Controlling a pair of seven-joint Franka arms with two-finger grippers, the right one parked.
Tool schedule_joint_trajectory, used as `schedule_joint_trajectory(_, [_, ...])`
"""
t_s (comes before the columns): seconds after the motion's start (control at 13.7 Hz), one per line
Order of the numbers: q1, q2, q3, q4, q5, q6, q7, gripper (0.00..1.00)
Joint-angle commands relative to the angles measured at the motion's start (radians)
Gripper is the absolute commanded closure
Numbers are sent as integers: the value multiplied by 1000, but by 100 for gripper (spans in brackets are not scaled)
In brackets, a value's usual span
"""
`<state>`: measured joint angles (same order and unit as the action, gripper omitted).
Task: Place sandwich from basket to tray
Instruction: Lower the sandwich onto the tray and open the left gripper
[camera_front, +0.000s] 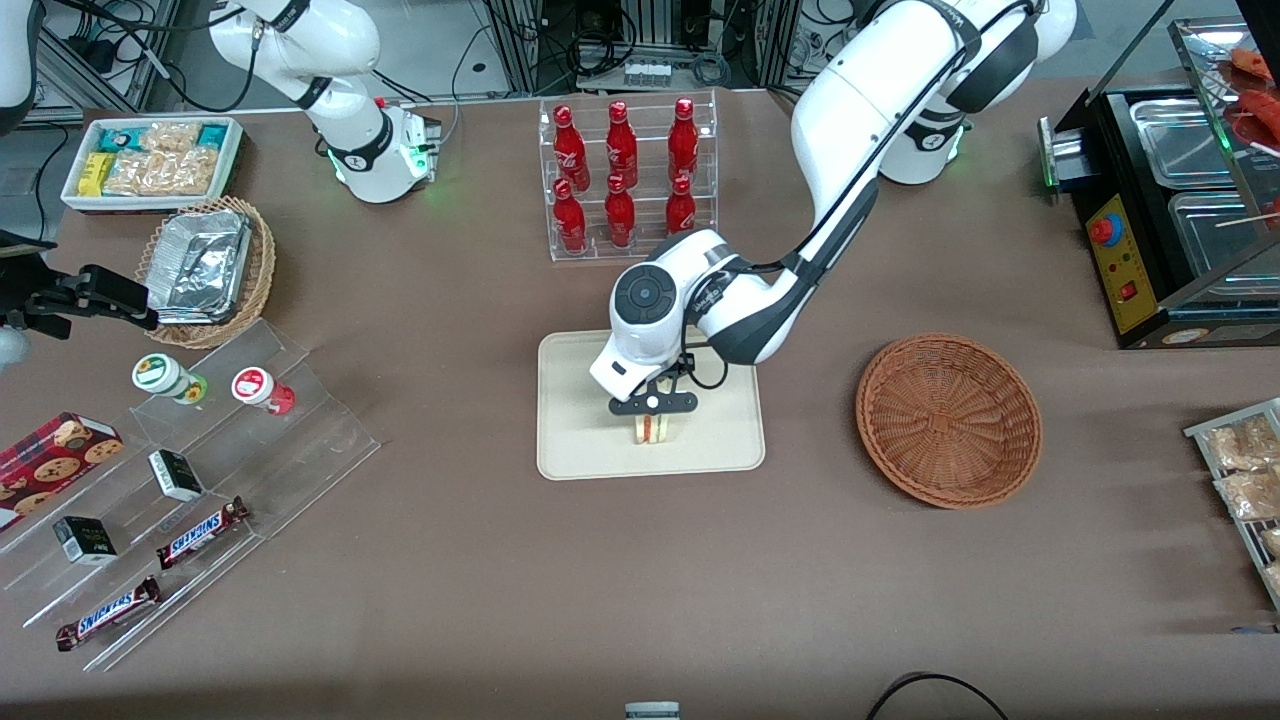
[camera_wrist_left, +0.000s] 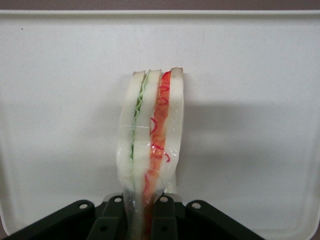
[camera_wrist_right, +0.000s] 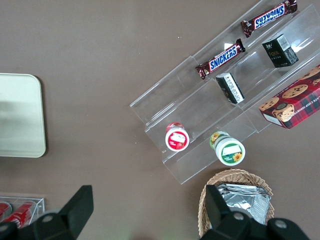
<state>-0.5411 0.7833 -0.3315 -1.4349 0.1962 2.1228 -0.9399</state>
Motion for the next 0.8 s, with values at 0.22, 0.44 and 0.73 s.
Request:
schedule_joint_trajectory(0.22, [-30,28,14,42,23,-15,-22,0])
schedule_joint_trajectory(0.44, [-30,17,14,44,42,-20,-23,0])
schedule_joint_trajectory(0.73, [-19,2,11,131,31,-140,-17,0])
